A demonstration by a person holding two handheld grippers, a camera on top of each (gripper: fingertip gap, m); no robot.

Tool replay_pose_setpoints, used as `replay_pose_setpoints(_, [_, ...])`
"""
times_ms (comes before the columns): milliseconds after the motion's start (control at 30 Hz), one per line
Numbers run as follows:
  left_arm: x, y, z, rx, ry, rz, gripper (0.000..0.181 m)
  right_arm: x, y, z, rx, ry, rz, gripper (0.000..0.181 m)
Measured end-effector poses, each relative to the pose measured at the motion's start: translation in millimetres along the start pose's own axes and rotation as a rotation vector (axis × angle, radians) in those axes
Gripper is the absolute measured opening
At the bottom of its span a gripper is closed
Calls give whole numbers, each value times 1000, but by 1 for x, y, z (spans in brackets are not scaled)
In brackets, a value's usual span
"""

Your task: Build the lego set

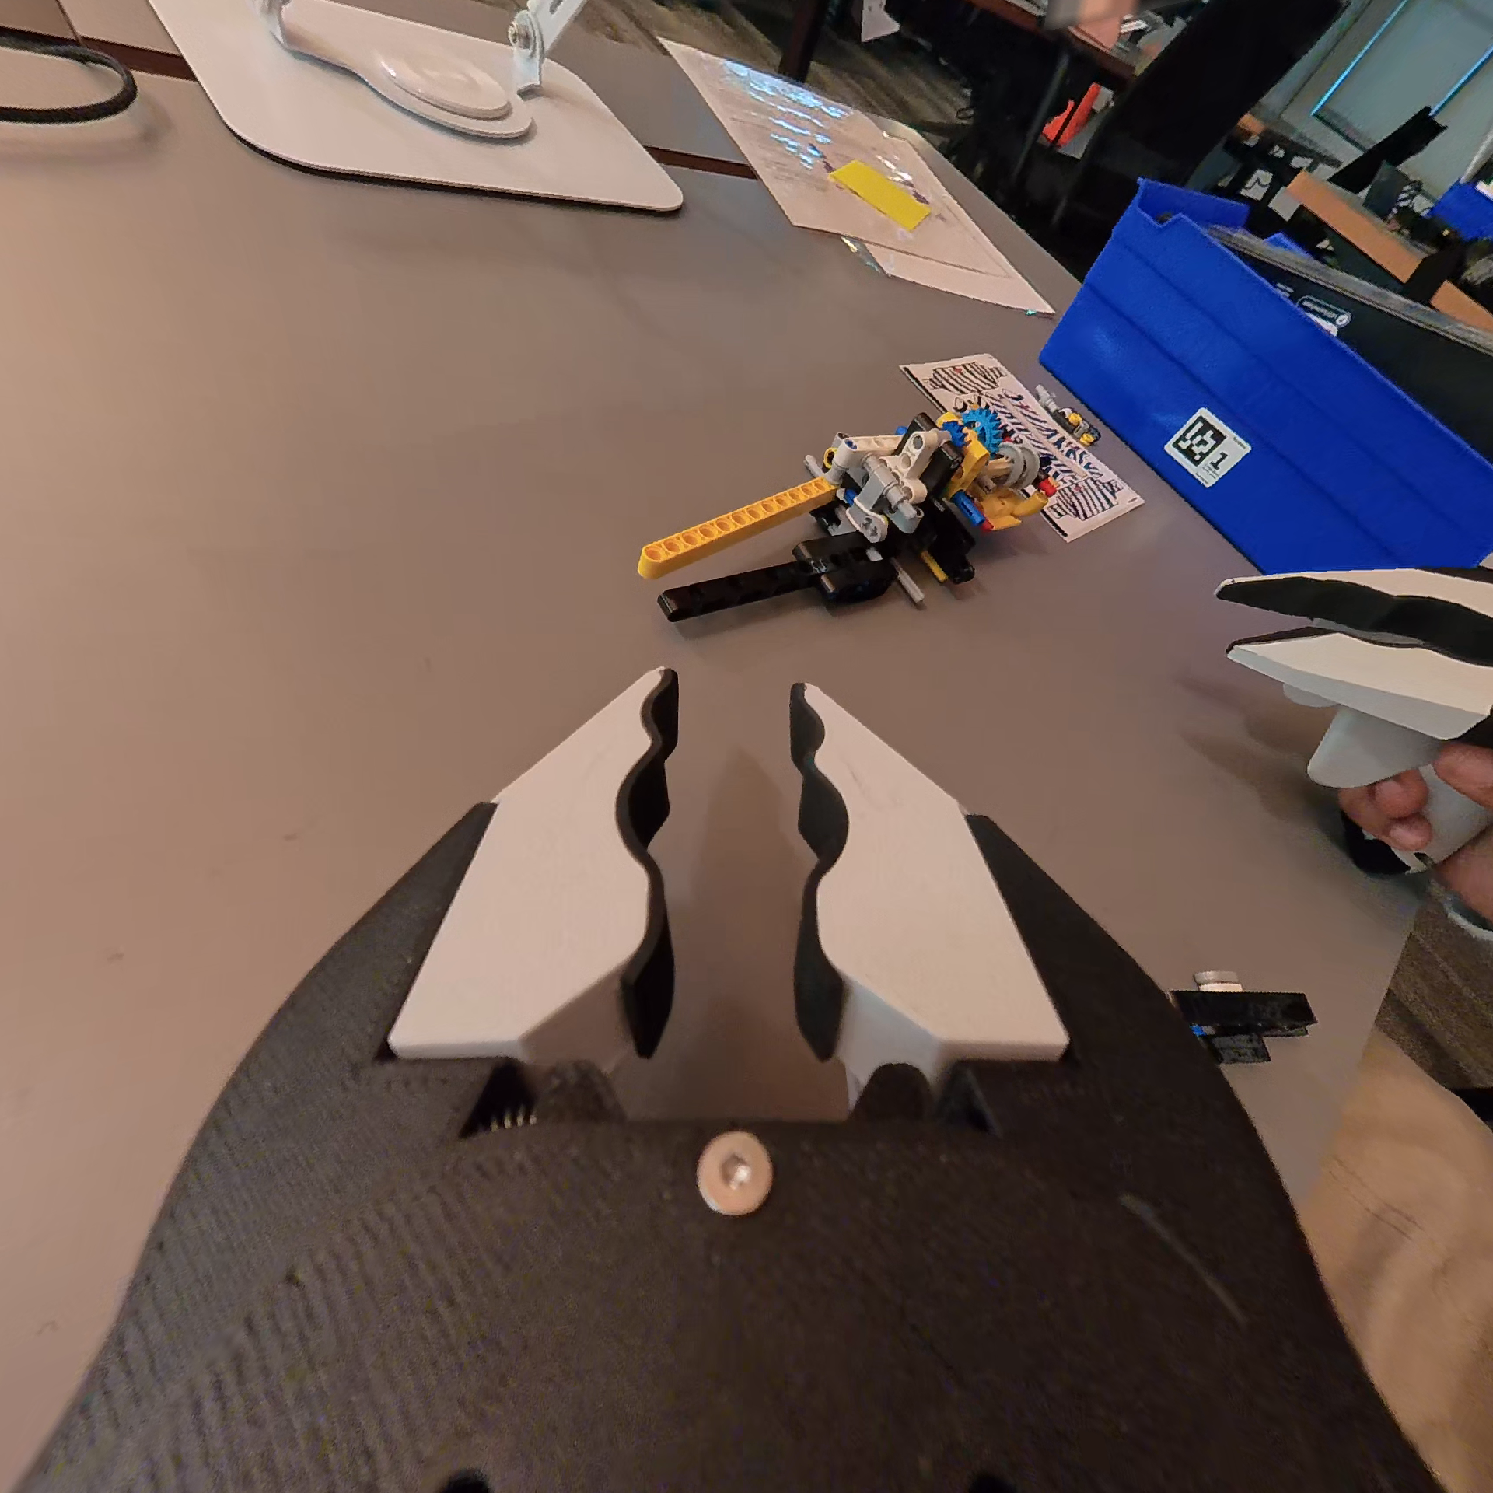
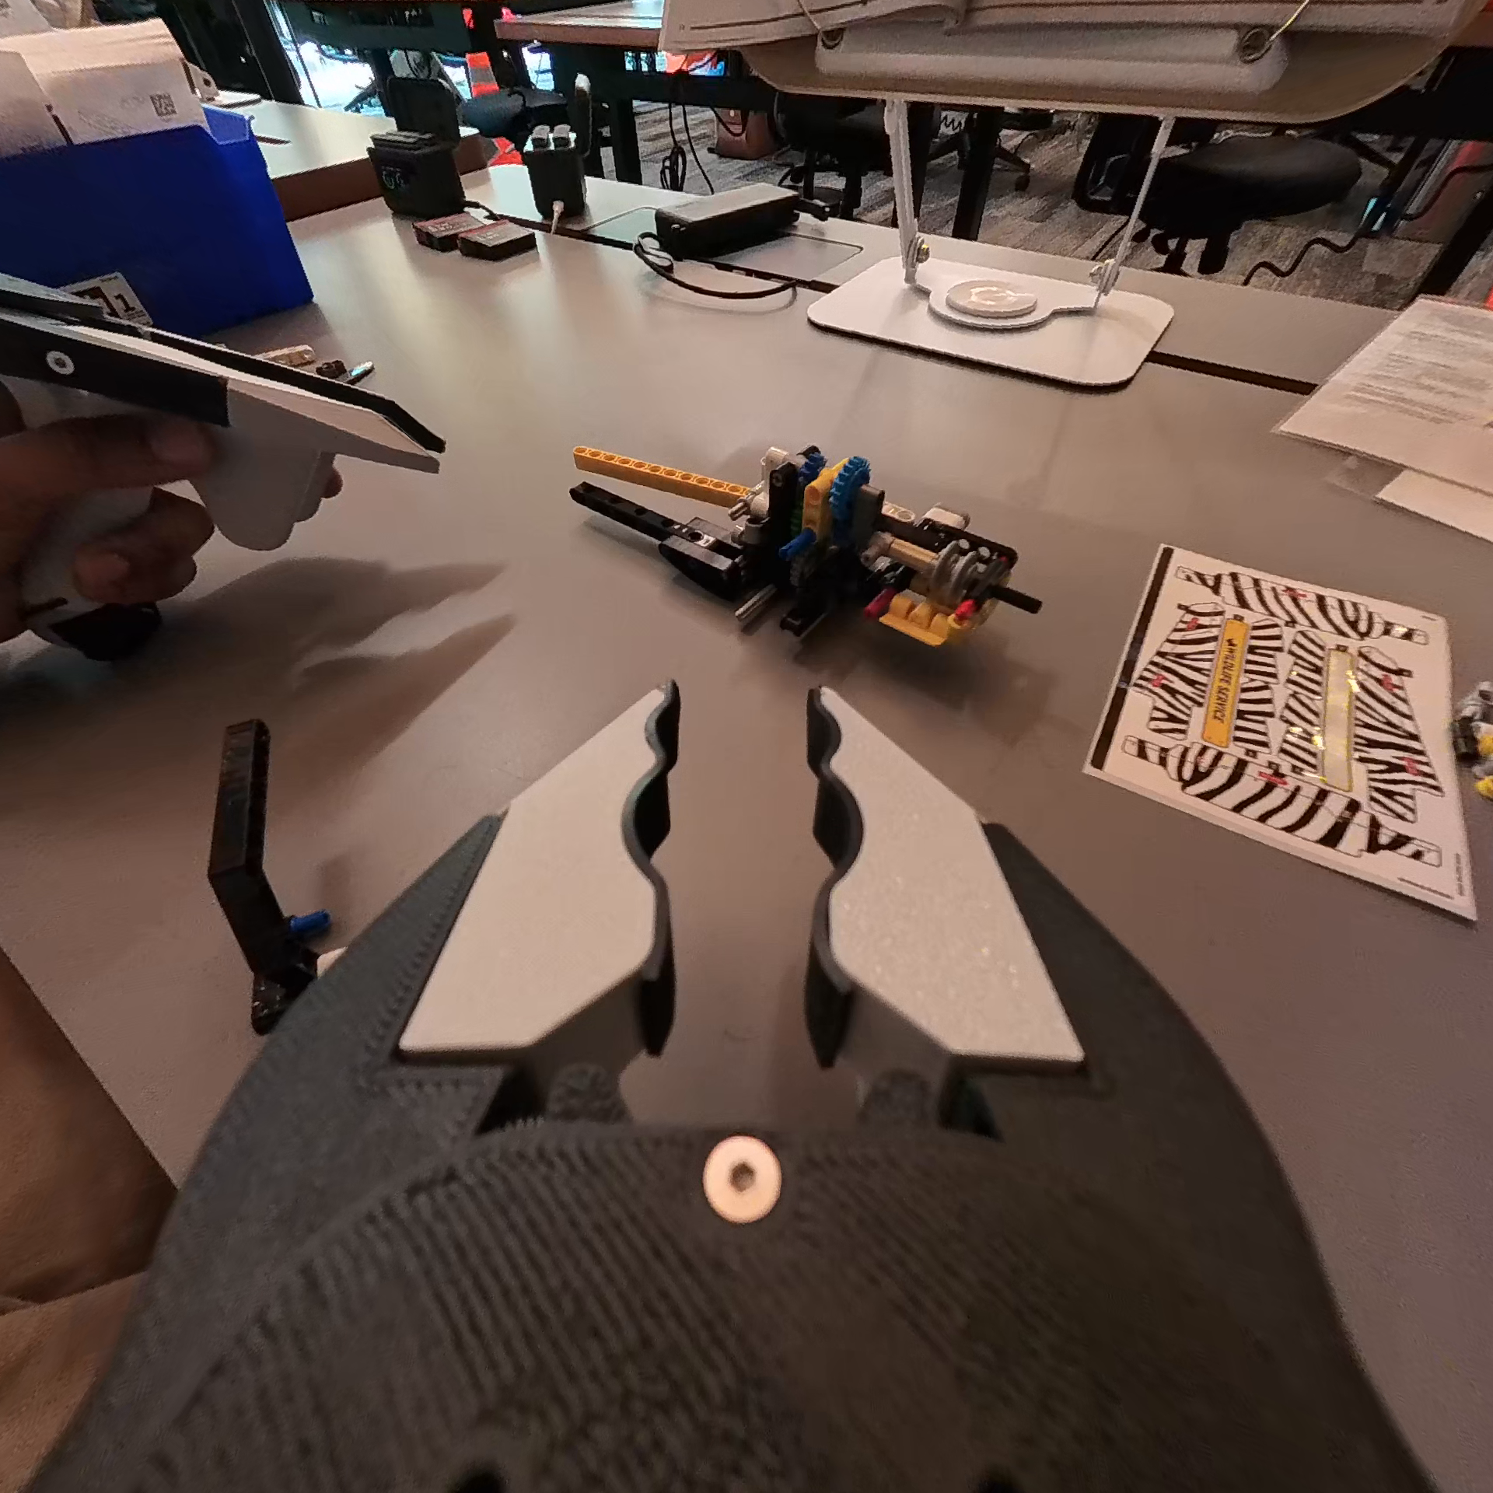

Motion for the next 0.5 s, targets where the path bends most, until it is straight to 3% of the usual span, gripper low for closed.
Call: replay_pose_setpoints(500, [0,0,0,5,1,2,27,0,0,0,1,0,0,30])
Point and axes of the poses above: each gripper's, where its closed fingertips meet, x back along the fingers, z out of its underside, y = z × x across the jaws, the point moved 2 cm from there along x, back along the fingers, and after that the axes turned 15 degrees about z, right-handed, at the moved point
